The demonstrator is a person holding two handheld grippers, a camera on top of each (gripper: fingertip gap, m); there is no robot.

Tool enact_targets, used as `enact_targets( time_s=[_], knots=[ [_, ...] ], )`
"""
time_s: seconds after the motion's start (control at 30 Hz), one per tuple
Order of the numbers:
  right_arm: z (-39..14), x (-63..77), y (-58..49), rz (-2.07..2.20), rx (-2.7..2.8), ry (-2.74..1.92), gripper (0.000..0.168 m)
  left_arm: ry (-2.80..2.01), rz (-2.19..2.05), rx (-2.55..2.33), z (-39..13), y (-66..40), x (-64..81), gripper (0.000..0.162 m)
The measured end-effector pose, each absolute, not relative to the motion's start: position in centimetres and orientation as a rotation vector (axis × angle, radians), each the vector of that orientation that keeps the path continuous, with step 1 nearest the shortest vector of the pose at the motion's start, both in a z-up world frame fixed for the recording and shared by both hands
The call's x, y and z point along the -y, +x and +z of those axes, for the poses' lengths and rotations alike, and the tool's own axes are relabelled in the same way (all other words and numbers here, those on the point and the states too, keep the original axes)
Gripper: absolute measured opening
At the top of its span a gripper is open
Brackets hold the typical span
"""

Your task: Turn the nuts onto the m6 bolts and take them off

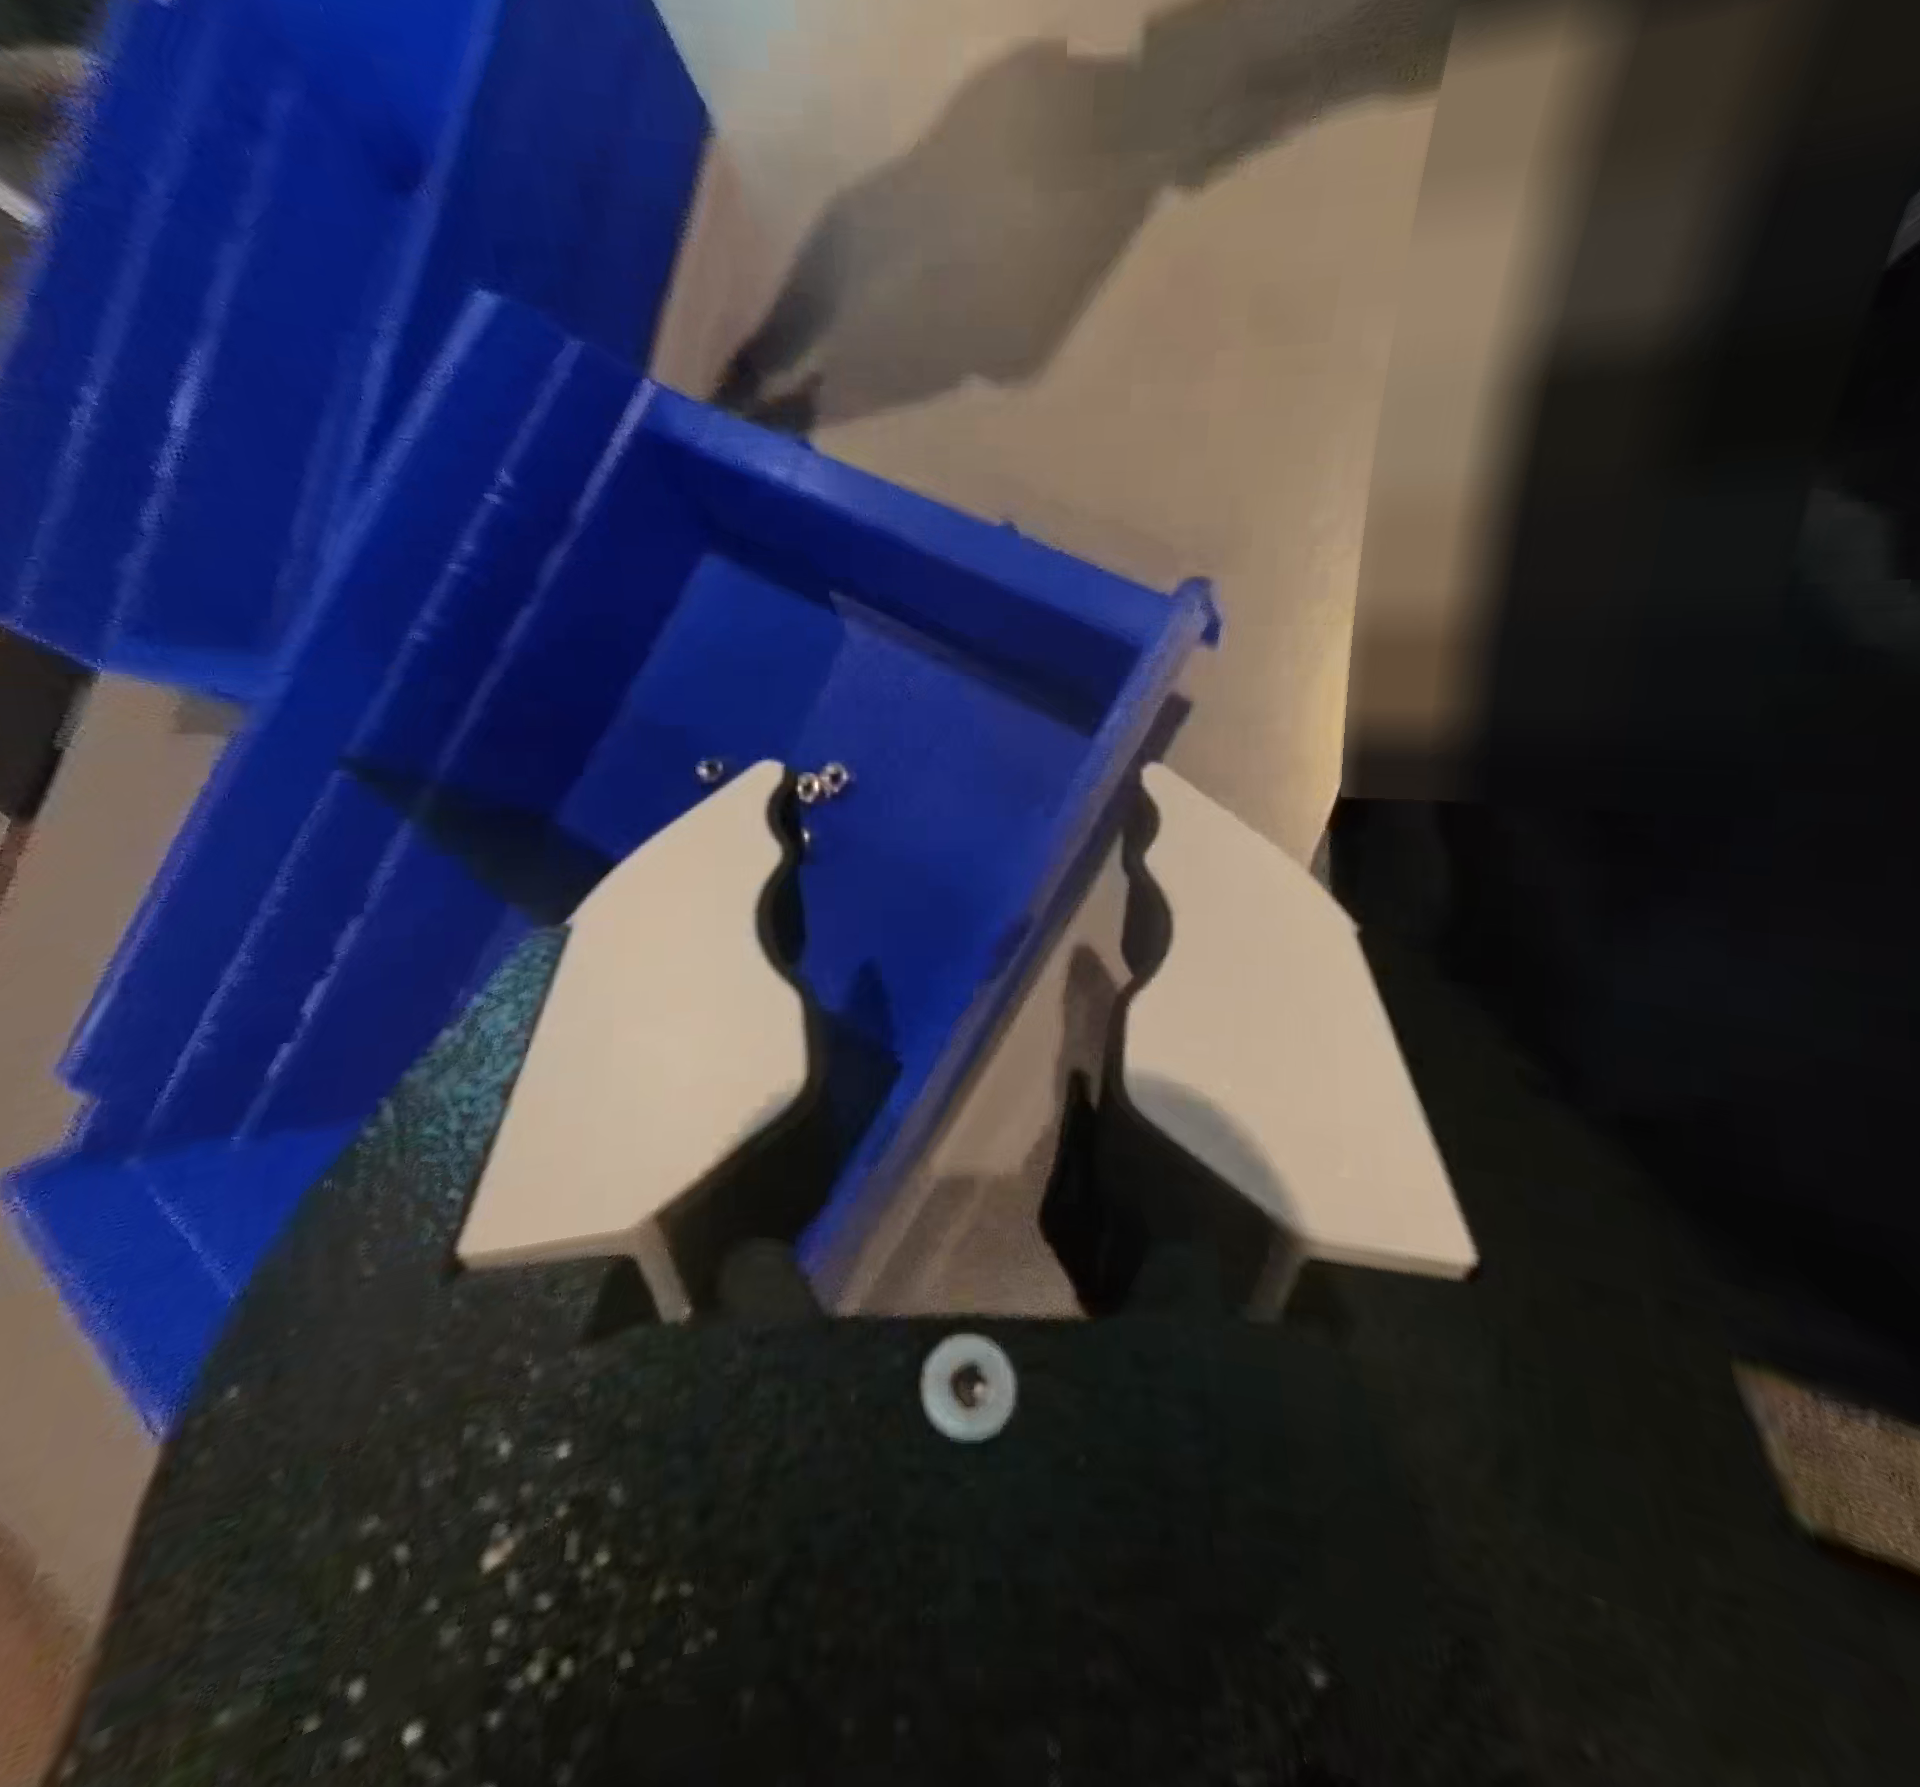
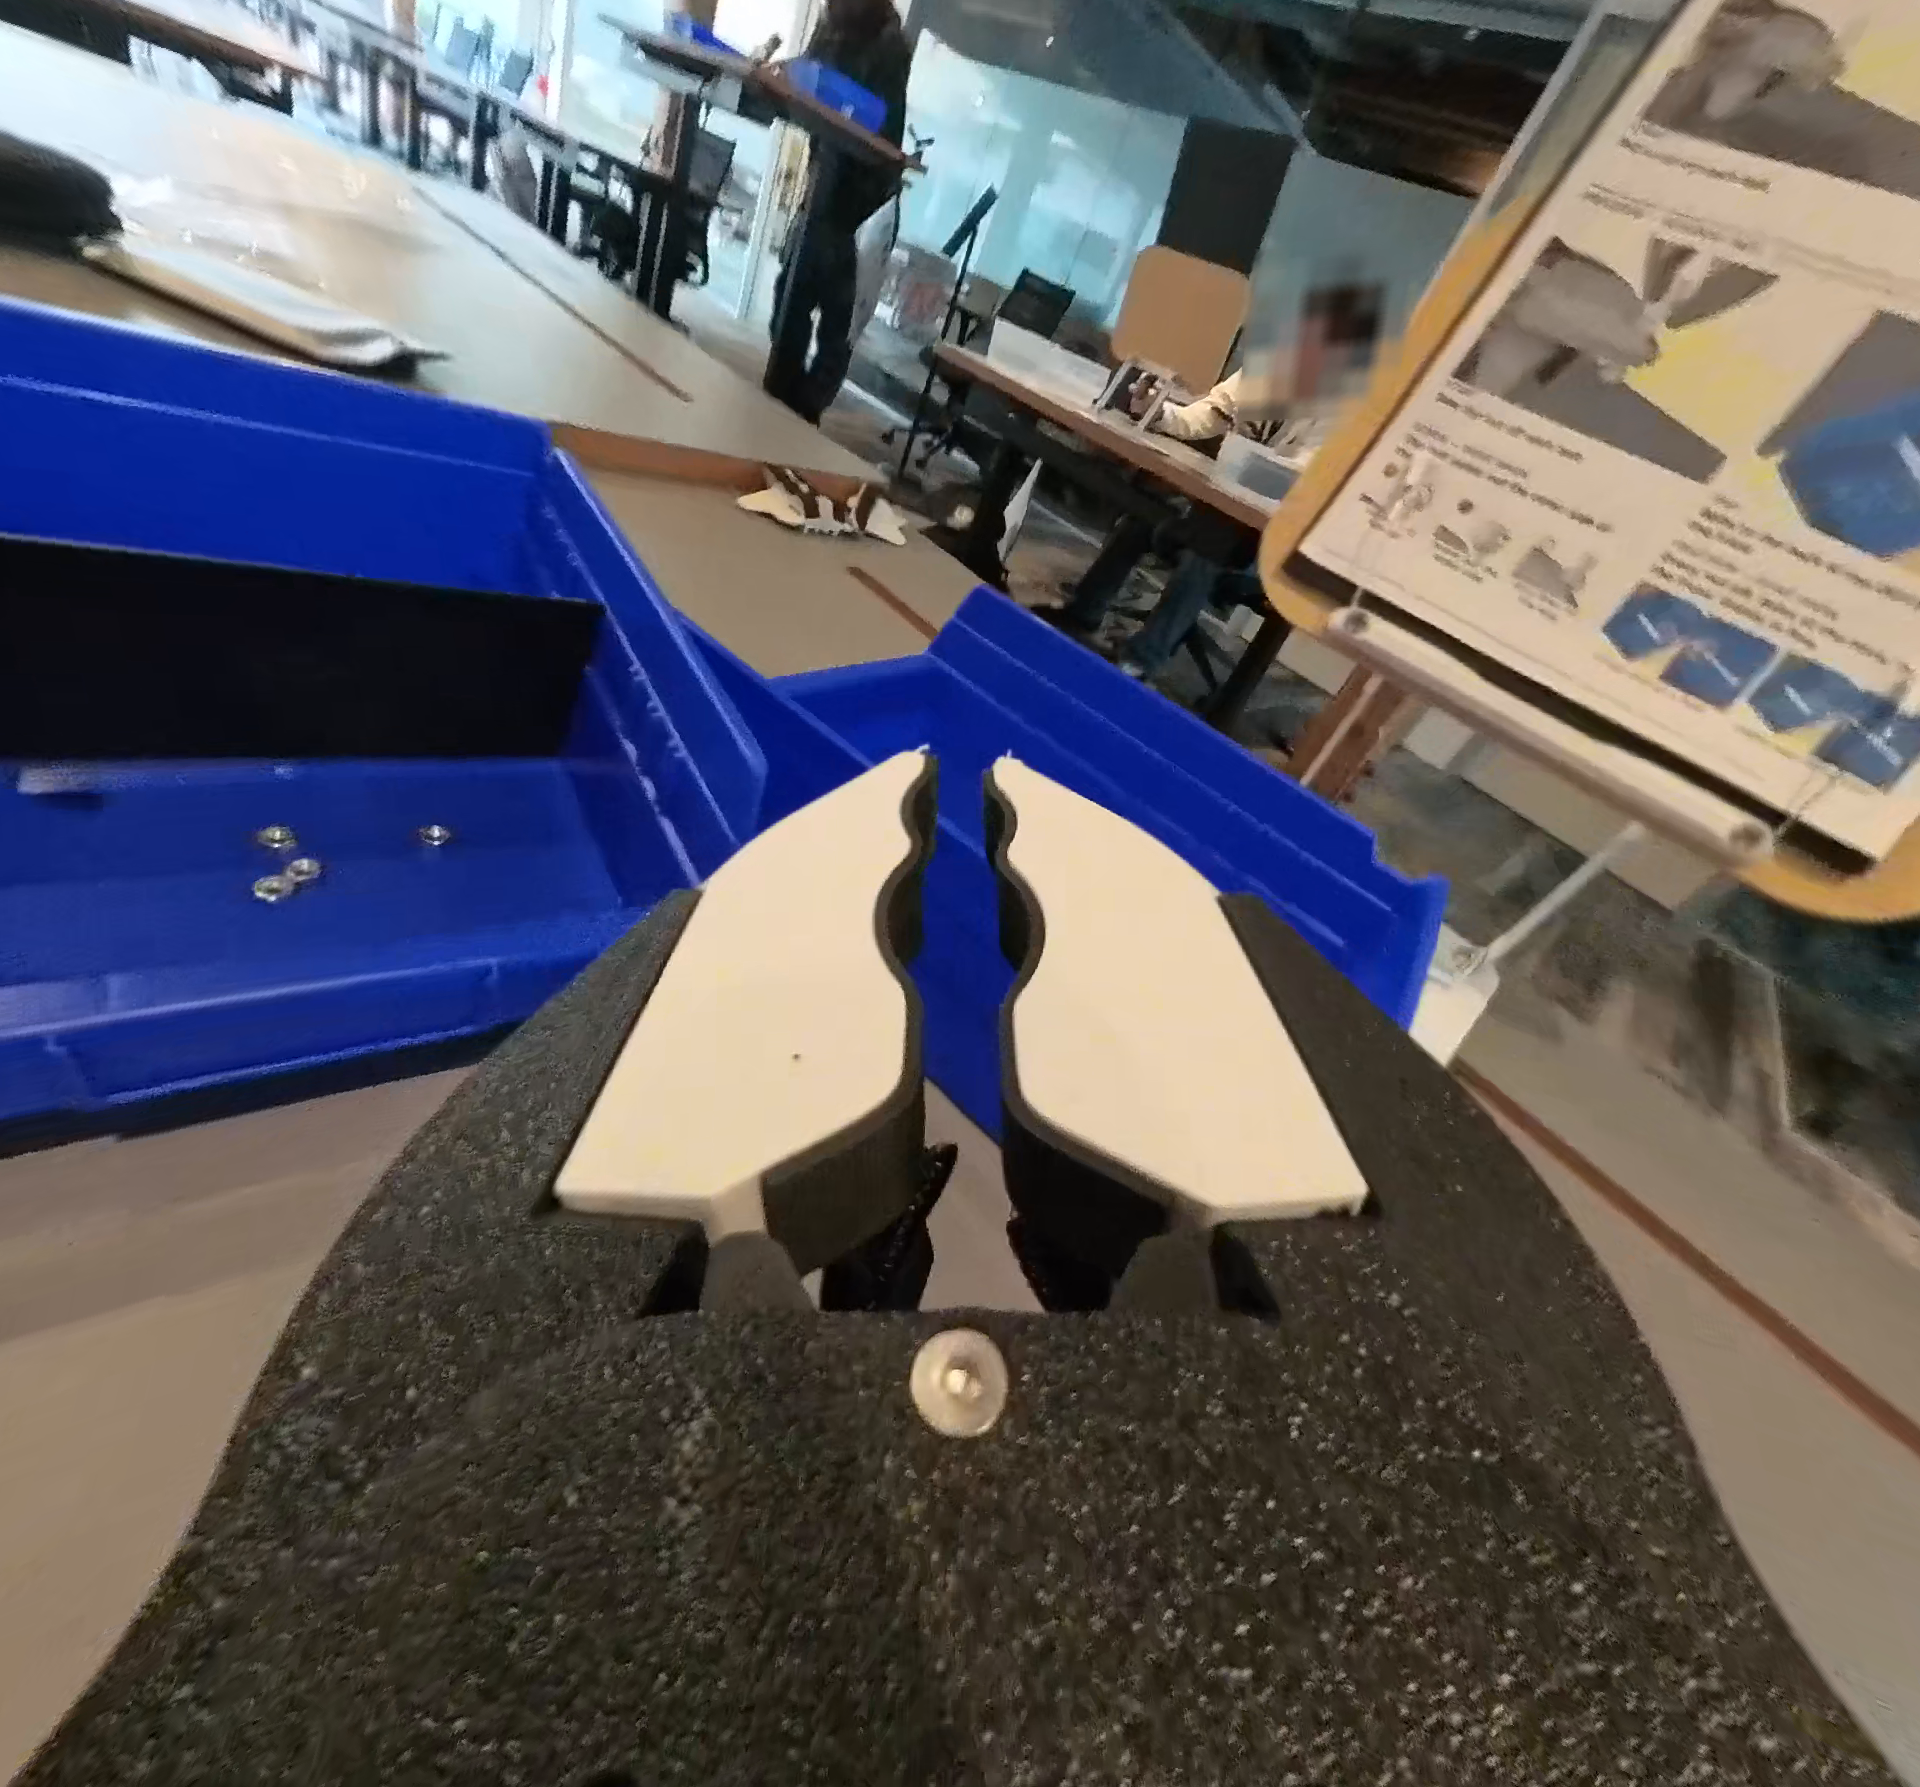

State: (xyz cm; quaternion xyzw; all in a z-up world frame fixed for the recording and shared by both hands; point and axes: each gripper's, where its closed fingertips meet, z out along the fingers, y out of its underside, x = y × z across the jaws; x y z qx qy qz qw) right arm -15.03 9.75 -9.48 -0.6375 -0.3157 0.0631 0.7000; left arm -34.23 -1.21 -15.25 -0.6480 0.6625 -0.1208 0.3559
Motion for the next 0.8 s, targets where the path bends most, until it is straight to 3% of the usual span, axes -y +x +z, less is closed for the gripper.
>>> enact_targets(
  time_s=[0.03, 0.17, 0.27, 0.37, 0.63, 0.7, 0.8],
  knots=[
    [-9.9, -9.8, -14.4, 0.155, 0.672, -1.410, 0.007, -1.678, -0.257, -1.779, -16.0, -34.1, 1.0, 0.057],
    [-12.4, -10.1, -12.3, 0.135, 0.617, -1.396, 0.001, -1.664, -0.246, -2.039, -17.8, -34.6, 2.2, 0.024],
    [-11.1, -9.8, -11.1, 0.083, 0.583, -1.347, 0.000, -1.627, -0.222, -2.177, -18.0, -36.2, 2.5, 0.007],
    [-10.5, -9.5, -10.9, 0.172, 0.527, -1.348, 0.000, -1.627, -0.196, -2.318, -18.1, -39.2, 2.5, 0.007],
    [-11.0, -9.8, -10.7, 0.180, 0.511, -1.385, 0.000, -2.127, -0.116, -2.098, -17.9, -49.9, -1.7, 0.022],
    [-11.1, -9.9, -10.7, 0.172, 0.512, -1.389, 0.000, -2.261, -0.079, -1.892, -17.4, -51.7, -3.1, 0.033],
    [-11.2, -10.0, -10.4, 0.170, 0.502, -1.394, 0.000, -2.426, -0.149, -1.514, -16.5, -52.2, -3.8, 0.063]
  ],
)
